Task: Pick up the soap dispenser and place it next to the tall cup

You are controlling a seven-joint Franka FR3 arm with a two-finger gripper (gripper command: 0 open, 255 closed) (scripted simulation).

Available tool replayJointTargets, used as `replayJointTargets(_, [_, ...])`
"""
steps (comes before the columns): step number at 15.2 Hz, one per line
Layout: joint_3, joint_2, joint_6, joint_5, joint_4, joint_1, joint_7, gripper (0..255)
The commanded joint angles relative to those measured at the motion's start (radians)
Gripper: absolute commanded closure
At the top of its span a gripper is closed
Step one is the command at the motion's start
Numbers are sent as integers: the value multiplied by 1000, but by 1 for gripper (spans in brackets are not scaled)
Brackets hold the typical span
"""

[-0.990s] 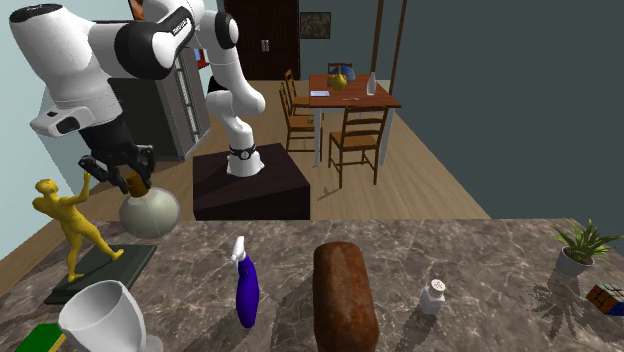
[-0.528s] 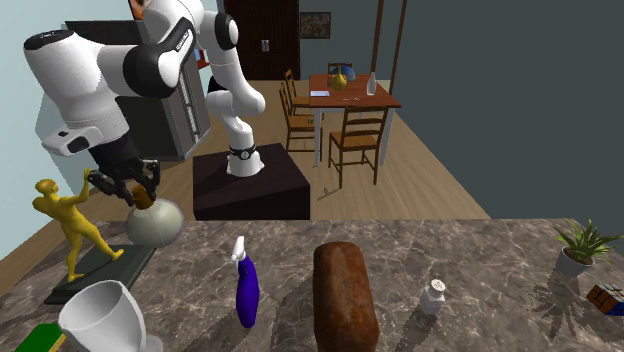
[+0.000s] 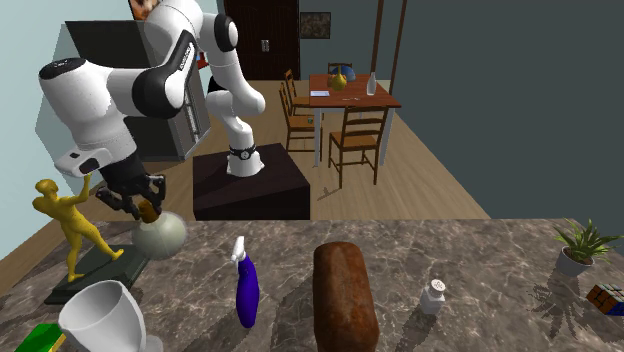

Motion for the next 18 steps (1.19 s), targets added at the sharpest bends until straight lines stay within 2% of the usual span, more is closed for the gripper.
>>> replayJointTargets(1, [0, 6, 26, 1, -18, 0, -2, 255])
replayJointTargets(13, [4, 73, 164, 13, -91, -2, -12, 255])
replayJointTargets(18, [4, 73, 164, 13, -91, -2, -12, 255])
